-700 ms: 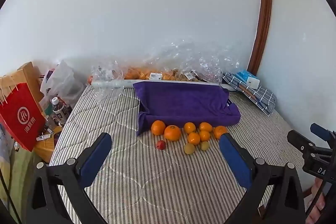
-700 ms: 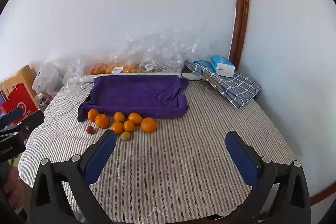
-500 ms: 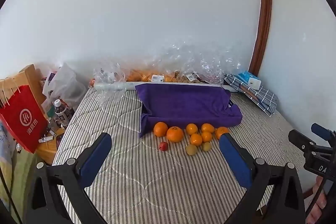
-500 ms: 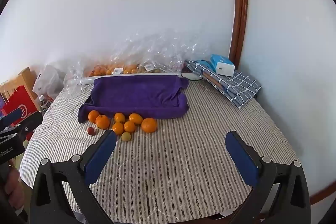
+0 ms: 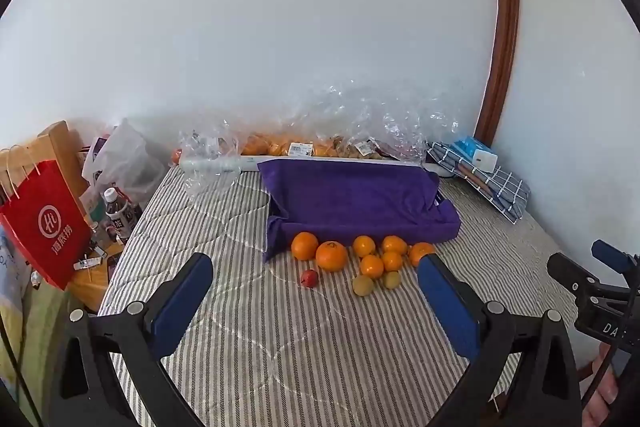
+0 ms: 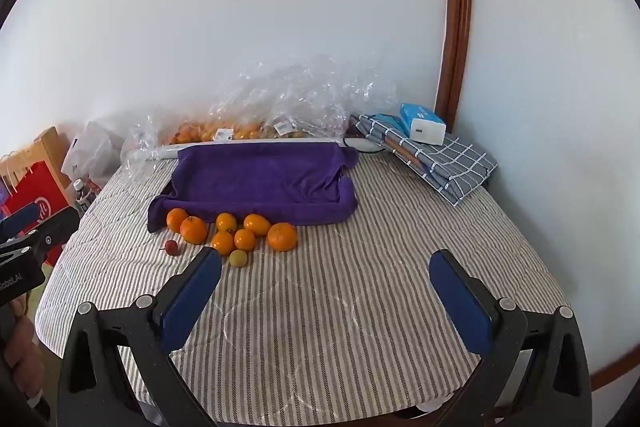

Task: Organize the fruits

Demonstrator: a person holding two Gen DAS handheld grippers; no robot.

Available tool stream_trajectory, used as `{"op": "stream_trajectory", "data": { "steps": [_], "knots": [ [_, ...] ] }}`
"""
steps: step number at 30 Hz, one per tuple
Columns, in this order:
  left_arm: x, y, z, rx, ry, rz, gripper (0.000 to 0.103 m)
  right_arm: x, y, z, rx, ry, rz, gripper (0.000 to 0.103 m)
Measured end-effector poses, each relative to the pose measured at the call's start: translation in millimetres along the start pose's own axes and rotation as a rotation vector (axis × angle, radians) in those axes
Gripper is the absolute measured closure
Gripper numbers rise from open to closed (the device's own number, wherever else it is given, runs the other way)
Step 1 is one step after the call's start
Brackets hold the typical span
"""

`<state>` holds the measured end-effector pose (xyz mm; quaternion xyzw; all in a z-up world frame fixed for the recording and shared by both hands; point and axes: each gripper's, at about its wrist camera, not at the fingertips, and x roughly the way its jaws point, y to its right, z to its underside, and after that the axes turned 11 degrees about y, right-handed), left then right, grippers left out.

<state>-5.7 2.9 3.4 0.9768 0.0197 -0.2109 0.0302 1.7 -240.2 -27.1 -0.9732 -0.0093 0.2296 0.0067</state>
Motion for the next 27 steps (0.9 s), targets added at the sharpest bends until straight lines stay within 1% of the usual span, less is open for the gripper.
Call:
{"op": "stream_trajectory", "data": {
  "steps": [16, 27],
  "knots": [
    [-5.3, 1.2, 0.5, -0.007, 0.007, 0.003, 0.0, 3.7, 3.0, 3.3, 0.027, -0.008, 0.003, 0.0],
    [-1.3, -0.7, -4.9, -0.014, 0.006, 0.003, 0.0, 4.1, 2.6, 3.6, 0.034, -0.007, -0.001, 0.0]
  ]
}}
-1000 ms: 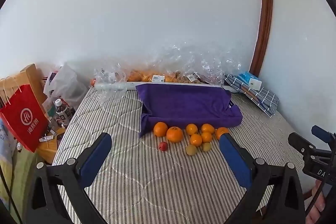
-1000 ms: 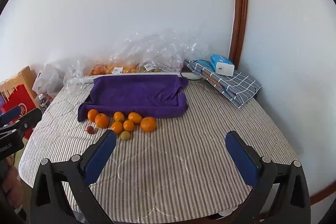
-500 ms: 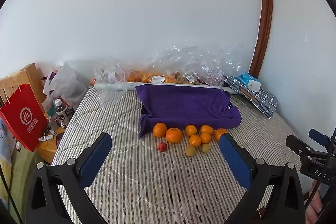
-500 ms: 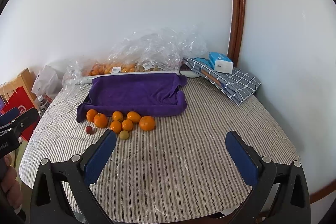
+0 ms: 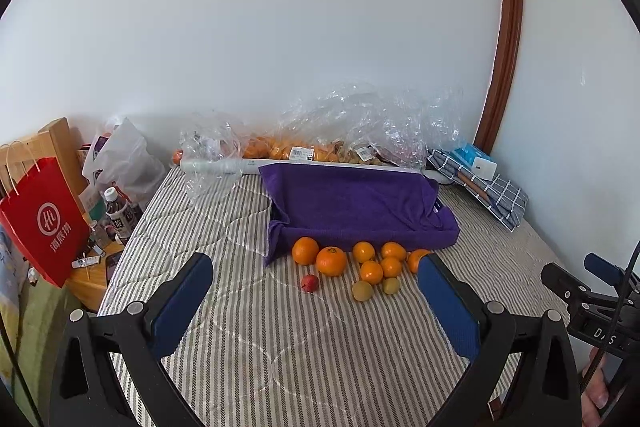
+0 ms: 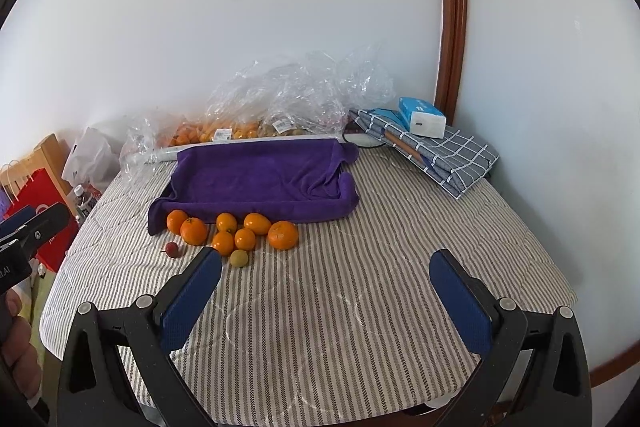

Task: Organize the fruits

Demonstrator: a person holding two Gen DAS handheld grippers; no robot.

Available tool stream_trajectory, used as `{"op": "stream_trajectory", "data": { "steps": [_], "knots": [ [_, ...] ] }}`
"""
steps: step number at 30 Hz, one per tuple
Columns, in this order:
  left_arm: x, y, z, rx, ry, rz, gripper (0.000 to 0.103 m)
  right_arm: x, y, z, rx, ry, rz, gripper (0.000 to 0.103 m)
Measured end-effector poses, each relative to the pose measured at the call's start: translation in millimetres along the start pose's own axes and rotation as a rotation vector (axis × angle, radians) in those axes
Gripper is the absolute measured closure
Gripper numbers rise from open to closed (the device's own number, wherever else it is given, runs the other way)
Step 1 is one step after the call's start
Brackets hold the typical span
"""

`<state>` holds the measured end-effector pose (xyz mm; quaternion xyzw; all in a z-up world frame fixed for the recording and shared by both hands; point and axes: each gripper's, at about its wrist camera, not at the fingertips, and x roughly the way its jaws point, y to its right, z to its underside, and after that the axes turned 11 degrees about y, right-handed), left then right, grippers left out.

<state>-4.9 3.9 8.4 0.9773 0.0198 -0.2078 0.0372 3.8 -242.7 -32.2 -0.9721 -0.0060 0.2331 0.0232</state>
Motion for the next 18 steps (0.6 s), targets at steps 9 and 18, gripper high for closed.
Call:
{"op": "stream_trajectory", "data": {
  "steps": [9, 18],
  "knots": [
    [3.8, 4.1, -1.9, -0.008, -0.004, 0.001, 0.0, 2.0, -2.2, 0.5, -0.004, -0.002, 0.001, 0.0],
    [4.7, 1.6, -3.6, -0.017, -0.01, -0.001, 0.0, 7.5, -5.6, 2.9, -0.004, -0.013, 0.002, 0.0]
  ]
}}
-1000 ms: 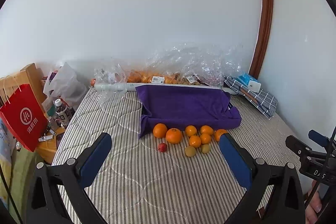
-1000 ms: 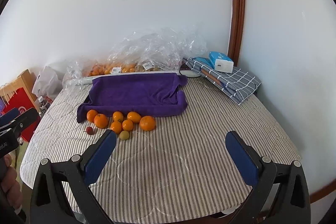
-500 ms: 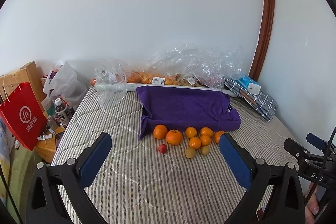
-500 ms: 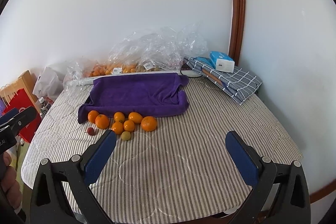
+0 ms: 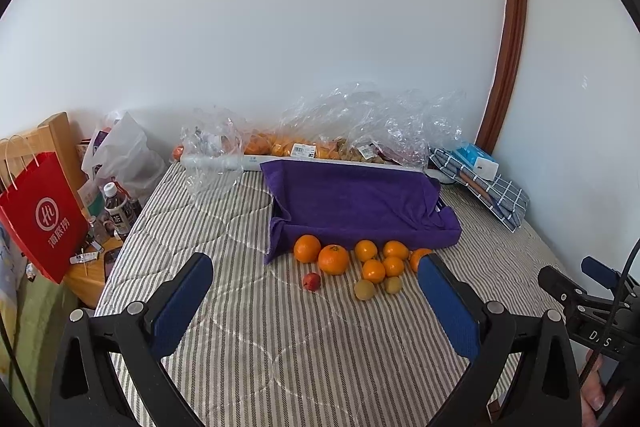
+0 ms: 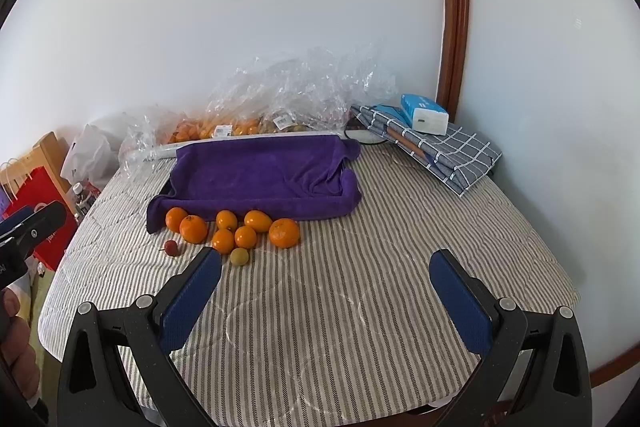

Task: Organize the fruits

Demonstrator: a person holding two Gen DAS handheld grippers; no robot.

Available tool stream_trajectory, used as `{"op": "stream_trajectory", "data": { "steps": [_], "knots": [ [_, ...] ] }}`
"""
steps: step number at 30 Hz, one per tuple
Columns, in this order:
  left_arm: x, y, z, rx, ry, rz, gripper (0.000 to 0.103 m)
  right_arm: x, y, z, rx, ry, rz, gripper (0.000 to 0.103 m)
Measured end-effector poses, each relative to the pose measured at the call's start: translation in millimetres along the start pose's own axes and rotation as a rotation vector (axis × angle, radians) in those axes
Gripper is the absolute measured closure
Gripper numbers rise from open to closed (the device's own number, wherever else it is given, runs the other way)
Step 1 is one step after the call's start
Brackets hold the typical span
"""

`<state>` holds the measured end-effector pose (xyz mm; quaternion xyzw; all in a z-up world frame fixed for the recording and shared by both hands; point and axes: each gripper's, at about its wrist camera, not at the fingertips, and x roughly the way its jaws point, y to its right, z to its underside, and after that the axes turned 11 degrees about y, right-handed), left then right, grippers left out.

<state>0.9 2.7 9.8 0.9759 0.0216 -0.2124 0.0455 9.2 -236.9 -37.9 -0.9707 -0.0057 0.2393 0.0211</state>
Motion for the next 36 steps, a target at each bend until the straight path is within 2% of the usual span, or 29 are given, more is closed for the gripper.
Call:
{"op": "stream_trajectory", "data": {
  "steps": [13, 28, 36],
  "knots": [
    [0.7, -8.0, 3.8, -0.004, 0.002, -0.002, 0.0, 2.8, 0.4, 1.4, 0.005, 0.003, -0.006, 0.0],
    [33.0, -22.2, 11.7, -0.017, -0.013, -0.025, 0.0, 30.2, 1.1, 3.6, -0.001, 0.031, -0.028, 0.0],
    [73.5, -44.4, 29.7, -0.048, -0.068, -0.09, 0.0, 82.9, -5.3, 16.1, -0.016, -0.071, -0.11, 0.007]
  ]
}}
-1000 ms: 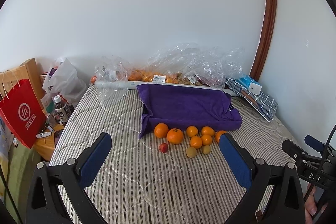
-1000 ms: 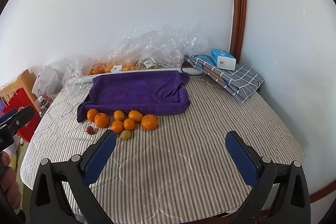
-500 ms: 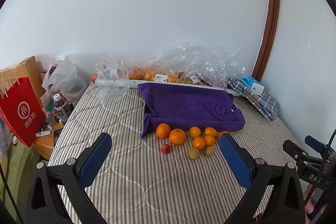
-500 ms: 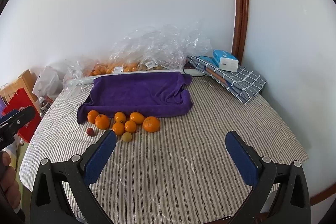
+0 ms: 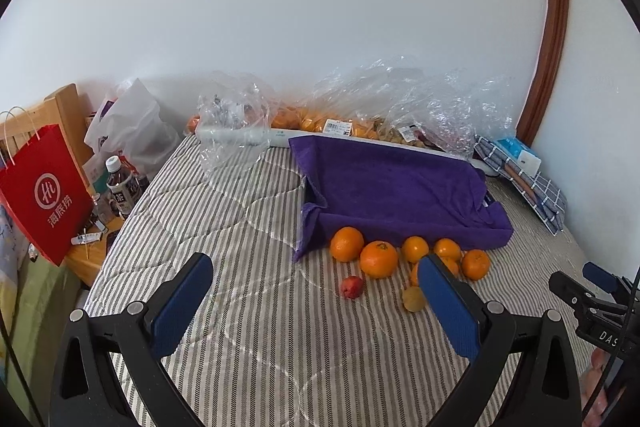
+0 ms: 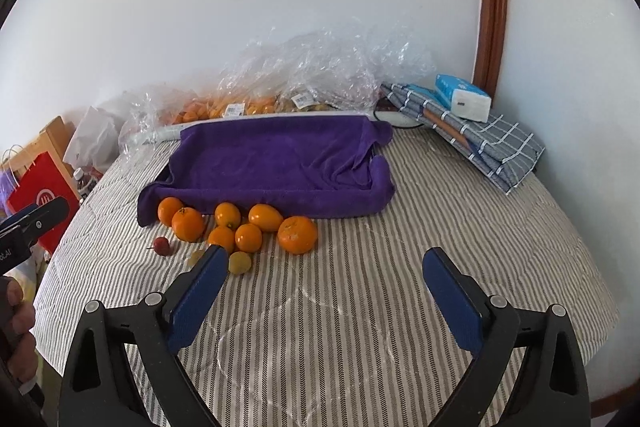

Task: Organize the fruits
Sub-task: 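Grasp the large orange with the right tool while the left tool grasps the small red fruit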

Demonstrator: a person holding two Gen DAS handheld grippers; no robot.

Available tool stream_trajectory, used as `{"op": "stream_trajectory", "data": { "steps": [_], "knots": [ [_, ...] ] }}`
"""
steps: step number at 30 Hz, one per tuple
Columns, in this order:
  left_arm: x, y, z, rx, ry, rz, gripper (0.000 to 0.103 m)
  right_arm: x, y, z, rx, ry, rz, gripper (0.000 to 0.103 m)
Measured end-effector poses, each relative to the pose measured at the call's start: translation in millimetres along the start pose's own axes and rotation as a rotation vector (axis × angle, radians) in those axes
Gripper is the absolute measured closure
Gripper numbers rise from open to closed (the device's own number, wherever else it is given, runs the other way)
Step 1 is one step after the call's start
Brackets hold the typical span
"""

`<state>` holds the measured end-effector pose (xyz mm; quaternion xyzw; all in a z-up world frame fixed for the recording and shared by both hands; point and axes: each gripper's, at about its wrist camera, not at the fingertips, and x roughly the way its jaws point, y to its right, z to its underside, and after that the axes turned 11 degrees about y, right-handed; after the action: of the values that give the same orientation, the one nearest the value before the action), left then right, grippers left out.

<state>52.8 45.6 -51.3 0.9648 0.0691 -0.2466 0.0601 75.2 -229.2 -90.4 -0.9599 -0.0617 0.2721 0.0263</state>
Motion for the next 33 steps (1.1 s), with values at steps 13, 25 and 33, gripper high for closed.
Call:
{"op": "stream_trajectory", "data": {
  "steps": [13, 25, 33],
  "knots": [
    [71.1, -24.9, 27.1, 0.02, -0.158, 0.017, 0.005, 107.6, -15.8, 27.4, -0.057, -0.128, -0.055, 0.038],
    [110.2, -9.1, 46.9, 0.007, -0.236, 0.106, 0.006, 147.5, -18.9, 29.2, -0.042, -0.182, -0.08, 0.051],
    [122.1, 6.5, 53.2, 0.007, -0.261, 0.164, 0.038, 140.8, -20.1, 32.7, -0.069, -0.169, -0.092, 0.06]
  ]
}}
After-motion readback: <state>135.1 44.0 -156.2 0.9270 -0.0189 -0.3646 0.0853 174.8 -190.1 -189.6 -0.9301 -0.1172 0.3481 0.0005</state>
